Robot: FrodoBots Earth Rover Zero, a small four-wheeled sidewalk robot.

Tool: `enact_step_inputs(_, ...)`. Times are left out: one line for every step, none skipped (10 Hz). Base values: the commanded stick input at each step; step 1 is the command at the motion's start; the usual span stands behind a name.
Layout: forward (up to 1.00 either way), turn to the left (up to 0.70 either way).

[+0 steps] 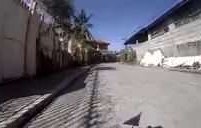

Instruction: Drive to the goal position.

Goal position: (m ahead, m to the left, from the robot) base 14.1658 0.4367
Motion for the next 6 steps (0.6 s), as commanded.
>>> enact_step_inputs(0.7,-0.03)
enact_step_inputs(0.7,-0.03)
enact_step_inputs(0.7,-0.03)
enact_step_inputs(0.7,-0.03)
enact_step_inputs(0.7,-0.03)
enact_step_inputs(0.7,-0.03)
